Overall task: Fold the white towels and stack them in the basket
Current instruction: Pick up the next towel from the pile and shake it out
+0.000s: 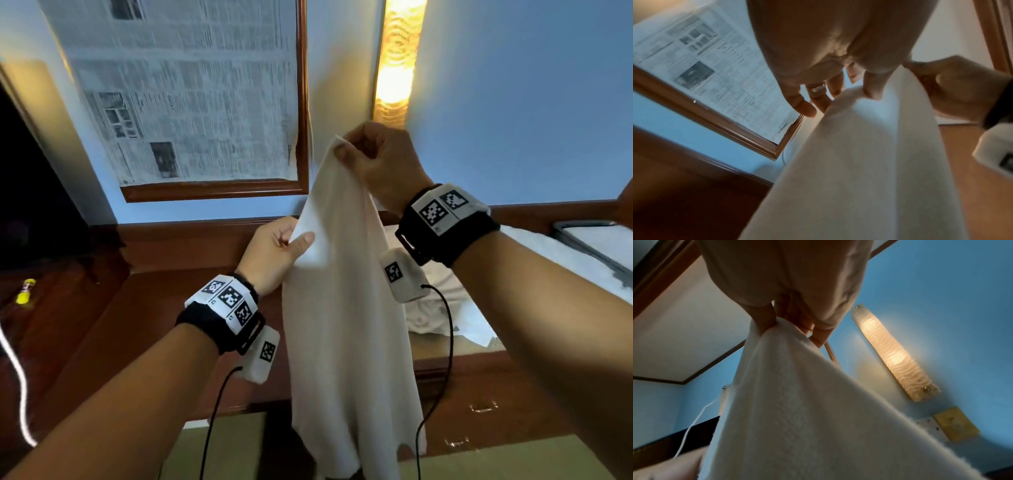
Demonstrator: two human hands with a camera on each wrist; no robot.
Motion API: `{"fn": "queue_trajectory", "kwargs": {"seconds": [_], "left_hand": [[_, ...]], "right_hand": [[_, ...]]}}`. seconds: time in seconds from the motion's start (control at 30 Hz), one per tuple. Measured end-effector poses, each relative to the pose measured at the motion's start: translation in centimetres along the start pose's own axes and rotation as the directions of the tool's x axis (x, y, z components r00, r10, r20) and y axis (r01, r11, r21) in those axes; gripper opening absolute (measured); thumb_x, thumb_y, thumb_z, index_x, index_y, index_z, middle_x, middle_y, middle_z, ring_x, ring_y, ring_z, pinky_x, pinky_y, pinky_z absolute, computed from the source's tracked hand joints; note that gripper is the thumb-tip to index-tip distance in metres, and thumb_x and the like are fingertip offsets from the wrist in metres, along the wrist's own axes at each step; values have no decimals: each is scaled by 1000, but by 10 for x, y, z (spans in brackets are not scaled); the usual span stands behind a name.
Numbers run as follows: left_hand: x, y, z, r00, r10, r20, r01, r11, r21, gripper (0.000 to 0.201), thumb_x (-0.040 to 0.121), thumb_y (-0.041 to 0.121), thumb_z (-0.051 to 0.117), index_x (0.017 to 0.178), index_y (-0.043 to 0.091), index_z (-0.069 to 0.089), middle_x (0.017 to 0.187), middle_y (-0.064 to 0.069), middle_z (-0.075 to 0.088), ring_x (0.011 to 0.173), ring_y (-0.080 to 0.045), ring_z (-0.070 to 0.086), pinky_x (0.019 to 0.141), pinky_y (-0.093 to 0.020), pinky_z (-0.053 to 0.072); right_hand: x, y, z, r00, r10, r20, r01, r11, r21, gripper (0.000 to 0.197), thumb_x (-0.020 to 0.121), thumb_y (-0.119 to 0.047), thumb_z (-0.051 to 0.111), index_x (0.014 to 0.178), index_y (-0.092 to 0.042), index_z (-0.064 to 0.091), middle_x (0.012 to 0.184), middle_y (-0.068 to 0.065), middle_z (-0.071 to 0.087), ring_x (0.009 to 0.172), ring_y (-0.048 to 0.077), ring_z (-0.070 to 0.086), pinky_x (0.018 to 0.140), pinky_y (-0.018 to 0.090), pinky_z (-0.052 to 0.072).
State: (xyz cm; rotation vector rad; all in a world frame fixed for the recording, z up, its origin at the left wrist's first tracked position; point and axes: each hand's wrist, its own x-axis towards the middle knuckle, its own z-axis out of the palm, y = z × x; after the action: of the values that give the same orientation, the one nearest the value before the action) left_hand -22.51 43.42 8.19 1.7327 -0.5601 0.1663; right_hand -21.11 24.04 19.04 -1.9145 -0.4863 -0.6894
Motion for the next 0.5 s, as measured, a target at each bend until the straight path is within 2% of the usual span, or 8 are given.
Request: {"fn": "queue_trajectory", "kwargs": {"seconds": [0.1, 0.17, 0.27, 0.33, 0.4, 0.5], "left_hand": [[6, -15, 11, 999, -37, 31, 36, 999, 32, 50, 85, 36, 71, 85, -12, 58, 82, -26, 65, 72, -18, 59, 64, -30, 48], [6, -23, 21, 995, -79, 59, 79, 997, 0, 56, 81, 40, 74, 84, -14, 58, 82, -26, 68, 71, -19, 63, 63, -31, 49], [6, -25, 39, 991, -104, 82, 111, 990, -82, 53, 82, 36, 73, 89, -14, 59, 83, -18, 70, 72, -21, 66, 64, -32, 53], [5, -28, 49, 991, -109, 74, 118, 985, -123, 62, 79, 43, 75, 93, -14, 55, 86, -18, 68, 74, -23, 65, 65, -35, 54], [3, -35, 55, 985, -138, 106, 153, 976, -154, 69, 72, 49, 78, 97, -11, 55, 89, -18, 68, 77, -25, 65, 68, -37, 55], [-6, -50, 57, 943, -229, 241, 272, 948, -163, 86, 57, 65, 87, 108, -2, 67, 97, -11, 76, 83, -20, 72, 71, -32, 60]], "right_hand": [[7, 5, -25, 998, -12, -61, 8, 998, -56, 11, 91, -20, 71, 87, -10, 69, 69, -10, 60, 61, -2, 52, 63, 18, 45], [10, 11, -40, 997, -1, -78, -7, 995, -100, 12, 91, -22, 71, 88, -11, 69, 71, -9, 61, 62, -1, 53, 63, 17, 45], [9, 26, -57, 993, 15, -113, -31, 989, -148, 23, 90, -30, 70, 87, -7, 71, 75, 1, 65, 67, 9, 56, 66, 33, 51], [9, 34, -66, 988, 21, -156, -47, 985, -169, 27, 89, -35, 69, 87, -8, 72, 79, 8, 69, 70, 19, 60, 70, 39, 55], [9, 39, -73, 983, 23, -184, -58, 981, -186, 29, 90, -37, 68, 89, -9, 72, 83, 10, 70, 77, 27, 64, 73, 41, 56], [11, 46, -83, 975, 17, -220, -64, 977, -205, 28, 94, -35, 64, 93, -8, 71, 87, 9, 70, 83, 26, 65, 76, 39, 56]]}}
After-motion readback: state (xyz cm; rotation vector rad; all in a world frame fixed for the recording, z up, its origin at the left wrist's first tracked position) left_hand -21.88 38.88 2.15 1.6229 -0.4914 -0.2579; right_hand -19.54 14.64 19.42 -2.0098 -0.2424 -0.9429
